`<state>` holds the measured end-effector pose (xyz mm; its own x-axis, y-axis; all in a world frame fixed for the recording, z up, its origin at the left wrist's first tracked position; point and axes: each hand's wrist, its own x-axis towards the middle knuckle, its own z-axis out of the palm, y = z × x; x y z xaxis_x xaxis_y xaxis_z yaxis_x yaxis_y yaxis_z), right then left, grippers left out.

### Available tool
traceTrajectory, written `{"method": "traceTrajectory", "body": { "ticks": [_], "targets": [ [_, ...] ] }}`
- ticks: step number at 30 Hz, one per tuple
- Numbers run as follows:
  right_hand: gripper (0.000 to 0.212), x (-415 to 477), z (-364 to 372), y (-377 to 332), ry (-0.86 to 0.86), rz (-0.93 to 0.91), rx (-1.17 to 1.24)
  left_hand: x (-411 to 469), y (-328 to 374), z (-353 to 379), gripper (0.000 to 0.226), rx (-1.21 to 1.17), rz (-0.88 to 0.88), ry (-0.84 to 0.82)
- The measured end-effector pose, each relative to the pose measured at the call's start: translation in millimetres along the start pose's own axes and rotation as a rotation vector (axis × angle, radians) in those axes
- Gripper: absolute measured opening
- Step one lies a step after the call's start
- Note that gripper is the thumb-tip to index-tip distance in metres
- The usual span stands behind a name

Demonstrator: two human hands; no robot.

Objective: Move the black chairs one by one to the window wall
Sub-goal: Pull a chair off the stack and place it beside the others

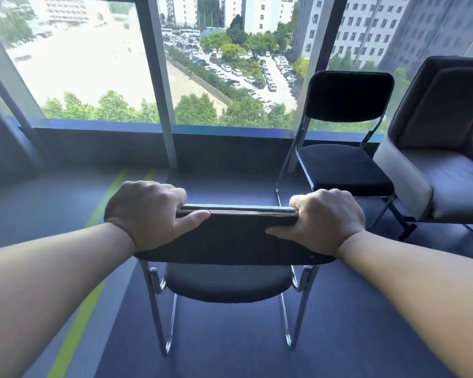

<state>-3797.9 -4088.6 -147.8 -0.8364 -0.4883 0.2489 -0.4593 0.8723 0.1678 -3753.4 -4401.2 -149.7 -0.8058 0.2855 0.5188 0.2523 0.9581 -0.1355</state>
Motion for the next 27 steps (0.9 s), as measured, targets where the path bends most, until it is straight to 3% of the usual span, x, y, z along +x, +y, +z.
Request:
{"method": "traceTrajectory", "body": {
  "ticks": [9, 27],
  "targets": [
    [0.071, 87, 7, 12, -0.089, 0.069, 0.000, 75, -53, 53, 0.065, -0.027, 0.057, -0.010],
    [0.070, 239, 63, 87, -0.096, 0.071, 0.013, 209, -101, 142, 0.058, -0.034, 0.030, -0.028]
  ]
}}
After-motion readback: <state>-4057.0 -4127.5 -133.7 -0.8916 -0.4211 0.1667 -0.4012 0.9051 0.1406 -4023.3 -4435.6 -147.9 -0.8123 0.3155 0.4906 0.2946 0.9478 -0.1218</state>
